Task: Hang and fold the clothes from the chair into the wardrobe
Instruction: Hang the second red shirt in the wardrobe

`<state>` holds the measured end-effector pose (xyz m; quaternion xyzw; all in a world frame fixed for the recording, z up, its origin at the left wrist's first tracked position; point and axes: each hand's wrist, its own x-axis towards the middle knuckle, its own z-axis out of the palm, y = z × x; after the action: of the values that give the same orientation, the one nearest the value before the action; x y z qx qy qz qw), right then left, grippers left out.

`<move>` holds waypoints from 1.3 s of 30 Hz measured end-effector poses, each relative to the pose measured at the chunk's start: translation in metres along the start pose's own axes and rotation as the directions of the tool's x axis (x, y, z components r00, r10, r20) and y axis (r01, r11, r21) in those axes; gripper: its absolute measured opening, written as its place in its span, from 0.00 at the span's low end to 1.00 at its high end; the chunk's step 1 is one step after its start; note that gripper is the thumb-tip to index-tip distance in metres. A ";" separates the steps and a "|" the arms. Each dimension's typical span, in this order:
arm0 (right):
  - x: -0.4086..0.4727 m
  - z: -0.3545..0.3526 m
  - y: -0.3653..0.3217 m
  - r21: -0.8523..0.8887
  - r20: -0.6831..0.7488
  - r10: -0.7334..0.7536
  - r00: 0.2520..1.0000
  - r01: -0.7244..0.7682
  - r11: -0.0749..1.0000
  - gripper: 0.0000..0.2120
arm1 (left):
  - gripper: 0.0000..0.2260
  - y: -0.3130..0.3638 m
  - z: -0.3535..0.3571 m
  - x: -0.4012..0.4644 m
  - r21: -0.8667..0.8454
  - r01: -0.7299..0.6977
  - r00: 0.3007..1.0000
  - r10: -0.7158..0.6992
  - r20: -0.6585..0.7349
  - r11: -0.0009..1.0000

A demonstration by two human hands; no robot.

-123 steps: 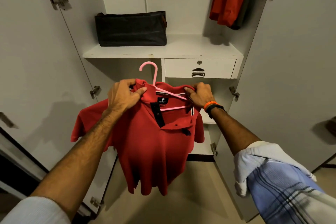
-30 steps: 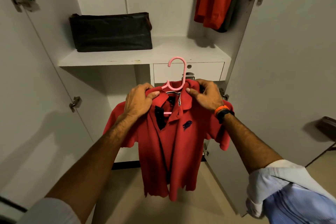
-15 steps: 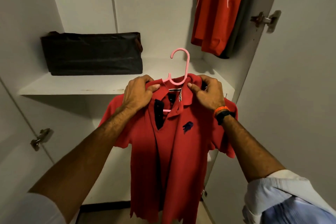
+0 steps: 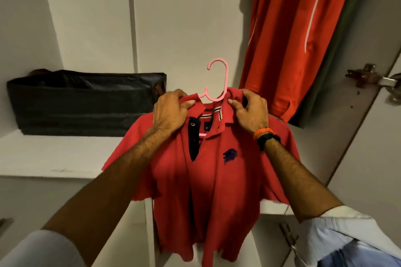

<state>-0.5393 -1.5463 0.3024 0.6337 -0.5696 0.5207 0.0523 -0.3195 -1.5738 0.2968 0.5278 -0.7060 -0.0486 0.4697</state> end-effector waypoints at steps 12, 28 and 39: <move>0.103 0.093 0.082 -0.283 0.038 0.170 0.985 -0.153 0.947 0.09 | 0.15 -0.053 0.118 0.133 0.000 0.053 0.985 -0.052 0.162 0.999; 0.037 0.146 0.144 -0.241 0.055 0.408 0.911 -0.385 0.891 0.21 | 0.19 -0.103 0.186 0.092 0.086 0.113 0.953 -0.133 0.274 0.990; -0.004 0.134 0.088 0.068 0.070 0.285 0.956 -0.289 0.955 0.09 | 0.04 -0.086 0.145 0.034 -0.047 0.139 0.967 -0.125 0.222 0.989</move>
<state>-0.5264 -1.6625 0.1925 0.5611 -0.6364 0.5252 -0.0654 -0.3631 -1.7007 0.1886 0.5502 -0.7148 -0.1592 0.4012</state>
